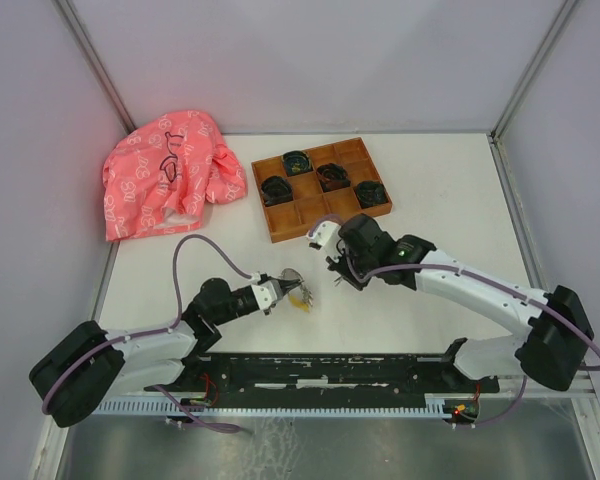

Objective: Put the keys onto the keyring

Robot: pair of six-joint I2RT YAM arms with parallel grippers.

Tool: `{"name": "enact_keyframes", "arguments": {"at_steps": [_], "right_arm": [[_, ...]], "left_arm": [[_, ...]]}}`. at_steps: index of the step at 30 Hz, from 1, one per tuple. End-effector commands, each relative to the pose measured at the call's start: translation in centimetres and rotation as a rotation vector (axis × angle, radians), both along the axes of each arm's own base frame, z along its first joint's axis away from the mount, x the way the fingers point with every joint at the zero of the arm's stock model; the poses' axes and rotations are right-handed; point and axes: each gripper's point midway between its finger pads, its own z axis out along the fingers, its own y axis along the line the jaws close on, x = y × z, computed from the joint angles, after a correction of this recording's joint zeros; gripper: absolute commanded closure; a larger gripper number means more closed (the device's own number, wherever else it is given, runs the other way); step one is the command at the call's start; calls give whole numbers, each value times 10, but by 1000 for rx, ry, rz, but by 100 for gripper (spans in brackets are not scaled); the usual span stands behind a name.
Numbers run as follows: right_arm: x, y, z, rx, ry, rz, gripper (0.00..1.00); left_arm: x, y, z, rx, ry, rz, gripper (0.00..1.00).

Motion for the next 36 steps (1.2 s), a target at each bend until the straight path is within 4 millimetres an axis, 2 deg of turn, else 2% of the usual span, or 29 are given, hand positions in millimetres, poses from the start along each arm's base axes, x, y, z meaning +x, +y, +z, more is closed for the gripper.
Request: {"name": "enact_keyframes", "arguments": {"at_steps": [1, 11, 24, 36], "right_arm": [[-10, 11, 14, 34, -127, 193, 99], [-43, 42, 24, 162, -326, 537, 99], [-52, 58, 18, 116, -517, 747, 99], [-51, 68, 23, 110, -627, 764, 99]], "left_arm": [[-13, -9, 26, -47, -165, -111, 97], [-32, -14, 22, -24, -230, -226, 97], [-39, -14, 13, 15, -308, -271, 97], [-43, -14, 13, 15, -349, -286, 97]]}}
